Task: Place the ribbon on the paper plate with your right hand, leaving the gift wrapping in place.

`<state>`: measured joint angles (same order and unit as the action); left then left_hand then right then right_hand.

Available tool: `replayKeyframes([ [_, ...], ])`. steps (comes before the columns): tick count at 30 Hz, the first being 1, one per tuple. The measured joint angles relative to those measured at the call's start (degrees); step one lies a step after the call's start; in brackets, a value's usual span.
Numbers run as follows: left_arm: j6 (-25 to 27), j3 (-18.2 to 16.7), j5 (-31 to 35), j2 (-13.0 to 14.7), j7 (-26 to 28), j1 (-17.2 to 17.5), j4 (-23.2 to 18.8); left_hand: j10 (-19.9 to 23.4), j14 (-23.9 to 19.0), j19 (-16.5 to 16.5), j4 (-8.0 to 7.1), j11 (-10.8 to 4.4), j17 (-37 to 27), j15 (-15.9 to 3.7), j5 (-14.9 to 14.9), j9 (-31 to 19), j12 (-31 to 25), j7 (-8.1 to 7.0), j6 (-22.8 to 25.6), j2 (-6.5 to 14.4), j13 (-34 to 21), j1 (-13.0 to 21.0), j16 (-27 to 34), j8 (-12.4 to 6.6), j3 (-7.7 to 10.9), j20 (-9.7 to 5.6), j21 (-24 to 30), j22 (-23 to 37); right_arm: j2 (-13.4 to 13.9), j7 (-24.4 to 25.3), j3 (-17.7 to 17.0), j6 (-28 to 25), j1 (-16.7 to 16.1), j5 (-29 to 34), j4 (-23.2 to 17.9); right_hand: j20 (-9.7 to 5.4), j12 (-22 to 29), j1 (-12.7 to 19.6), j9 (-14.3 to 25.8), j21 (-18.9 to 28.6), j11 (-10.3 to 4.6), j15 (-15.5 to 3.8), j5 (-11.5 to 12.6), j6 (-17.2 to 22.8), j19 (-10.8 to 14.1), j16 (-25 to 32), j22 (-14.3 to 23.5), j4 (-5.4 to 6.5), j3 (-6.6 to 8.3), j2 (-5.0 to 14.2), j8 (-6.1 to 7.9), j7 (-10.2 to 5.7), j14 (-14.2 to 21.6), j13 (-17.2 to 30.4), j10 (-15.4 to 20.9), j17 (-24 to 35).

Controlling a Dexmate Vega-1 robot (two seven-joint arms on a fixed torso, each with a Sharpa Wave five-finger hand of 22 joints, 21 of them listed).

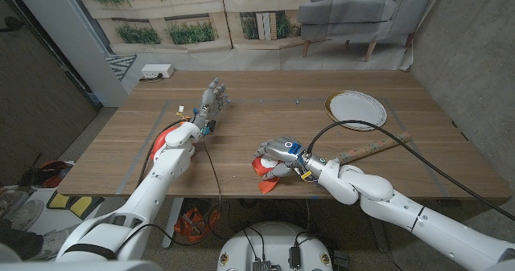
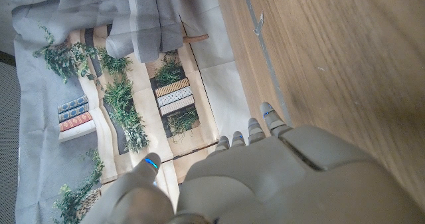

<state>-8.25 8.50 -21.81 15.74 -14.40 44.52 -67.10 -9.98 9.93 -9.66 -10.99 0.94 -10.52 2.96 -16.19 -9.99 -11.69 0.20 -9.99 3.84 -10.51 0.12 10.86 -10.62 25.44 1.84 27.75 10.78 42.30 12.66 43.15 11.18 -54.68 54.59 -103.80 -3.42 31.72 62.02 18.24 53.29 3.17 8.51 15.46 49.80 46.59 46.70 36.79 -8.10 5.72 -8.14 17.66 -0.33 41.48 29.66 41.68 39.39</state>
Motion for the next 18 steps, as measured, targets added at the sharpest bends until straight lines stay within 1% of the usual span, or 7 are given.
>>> replayKeyframes([
  [2, 0.0, 0.0, 0.0, 0.0, 0.0, 0.0, 0.0, 0.0, 0.0, 0.0, 0.00, 0.00, -0.2, 0.00, 0.0, 0.0, 0.0, 0.00, 0.0, 0.0, 0.0, 0.0, 0.0, 0.00, 0.00, 0.00, 0.0, 0.0, 0.0, 0.8, 0.0, 0.1, -0.1, 0.1, 0.1, 0.00, 0.0, 0.0, -0.1, 0.5, 0.00, 0.06, 0.0, 0.3, 0.0, 0.3, 0.2, 0.00, 0.00, 0.00, 0.00, 0.17, 0.1, 0.0, 0.4, 0.0],
  [7, 0.0, 0.0, 0.0, 0.0, 0.0, 0.0, 0.0, 0.0, 0.0, 0.0, 0.00, 0.00, -0.3, 0.00, 0.0, 0.0, 0.0, 0.00, 0.0, 0.0, 0.0, 0.0, 0.0, 0.00, 0.00, 0.00, 0.0, 0.0, 0.0, 3.5, -0.3, 0.9, -0.2, 0.1, 0.3, 0.00, 0.0, 0.0, -0.2, 1.1, 0.09, 0.06, 0.0, 0.6, 0.0, 0.7, 0.3, 0.00, 0.00, 0.00, 0.00, 0.03, 0.1, 0.0, 0.7, 0.0],
  [8, 0.0, 0.0, 0.0, 0.0, 0.0, 0.0, -0.1, 0.0, 0.0, 0.0, 0.00, 0.00, -0.3, 0.00, 0.0, 0.0, 0.0, 0.00, 0.0, 0.0, 0.0, 0.0, 0.0, 0.00, 0.00, 0.00, 0.0, 0.0, 0.0, 3.9, -0.3, 1.0, -0.2, 0.2, 0.3, 0.00, 0.0, 0.3, -0.2, 1.4, 0.00, 0.06, 0.0, 0.6, 0.0, 0.7, 0.3, 0.00, 0.00, -0.33, 0.00, 0.02, 0.1, 0.0, 0.8, 0.0],
  [10, 0.0, 0.0, -0.1, 0.0, 0.0, 0.1, -0.1, 0.0, 0.0, 0.0, 0.00, 0.00, -0.3, 0.00, 0.0, 0.0, 0.0, 0.00, 0.0, 0.0, 0.0, 0.0, 0.0, 0.00, 0.00, 0.00, 0.0, 0.0, 0.1, 4.5, -0.5, 1.1, -0.3, 0.1, 0.3, 0.00, 0.0, 0.4, -0.3, 1.7, 0.20, 0.06, 0.0, 1.1, 0.0, 0.7, 0.3, 0.00, -0.01, -0.39, -0.03, 0.12, 0.1, 0.0, 1.0, 0.0],
  [18, -0.1, 0.0, -0.2, 0.0, -0.1, 0.3, -0.3, 0.0, 0.0, 0.0, 0.00, 0.00, -0.3, 0.00, 0.0, 0.0, 0.0, 0.00, 0.0, 0.0, 0.0, 0.0, 0.0, 0.00, 0.00, 0.00, 0.0, 0.0, 0.4, 6.4, -1.3, 1.8, -0.5, 0.0, -0.5, 0.00, 0.0, 0.6, -0.3, 2.5, 0.09, 0.07, 0.0, 1.4, 0.0, 0.0, 0.5, 0.07, -0.07, -0.61, -0.07, 0.20, 0.1, 0.0, 1.1, 1.3],
])
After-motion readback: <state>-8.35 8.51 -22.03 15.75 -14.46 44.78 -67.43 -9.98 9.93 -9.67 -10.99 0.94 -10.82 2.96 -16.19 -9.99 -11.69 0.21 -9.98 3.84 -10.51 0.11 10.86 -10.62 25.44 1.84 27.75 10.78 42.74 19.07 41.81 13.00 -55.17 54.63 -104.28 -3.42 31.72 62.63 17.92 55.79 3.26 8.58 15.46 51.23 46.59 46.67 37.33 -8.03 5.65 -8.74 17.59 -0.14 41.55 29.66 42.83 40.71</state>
